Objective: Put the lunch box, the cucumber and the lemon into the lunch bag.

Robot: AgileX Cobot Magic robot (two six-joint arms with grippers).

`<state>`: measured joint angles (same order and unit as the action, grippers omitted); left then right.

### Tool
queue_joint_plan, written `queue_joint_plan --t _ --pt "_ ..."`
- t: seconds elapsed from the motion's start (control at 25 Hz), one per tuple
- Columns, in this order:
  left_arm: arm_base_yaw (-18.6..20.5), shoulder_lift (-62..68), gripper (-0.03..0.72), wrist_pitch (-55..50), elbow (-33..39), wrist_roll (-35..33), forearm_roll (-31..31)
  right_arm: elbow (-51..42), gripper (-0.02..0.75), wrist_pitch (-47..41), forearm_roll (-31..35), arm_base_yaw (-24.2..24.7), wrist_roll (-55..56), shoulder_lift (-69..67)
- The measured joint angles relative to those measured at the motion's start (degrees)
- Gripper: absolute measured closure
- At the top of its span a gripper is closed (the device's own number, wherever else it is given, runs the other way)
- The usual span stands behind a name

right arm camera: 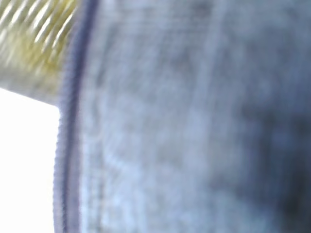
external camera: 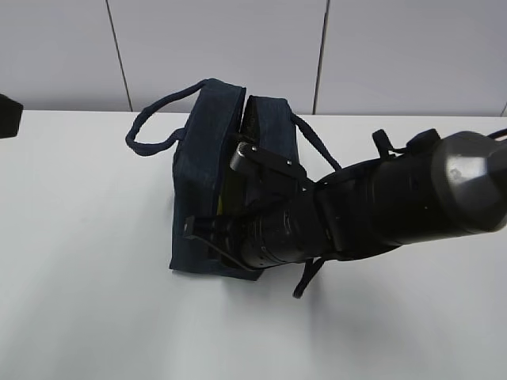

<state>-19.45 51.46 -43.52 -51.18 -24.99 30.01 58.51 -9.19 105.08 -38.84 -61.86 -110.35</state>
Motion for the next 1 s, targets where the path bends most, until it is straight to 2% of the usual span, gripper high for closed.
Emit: queue_joint_plan --t 0.4,1.0 --pt "0.0 0.0 0.367 -0.1 0.0 0.0 0.0 -4.04 0.738 -1.98 -0.34 0.0 0.0 5.94" --pt "0.0 0.0 0.367 -0.21 0.0 0.0 -0.12 -4.36 0.738 -11.77 -1.42 0.0 0.1 8.65"
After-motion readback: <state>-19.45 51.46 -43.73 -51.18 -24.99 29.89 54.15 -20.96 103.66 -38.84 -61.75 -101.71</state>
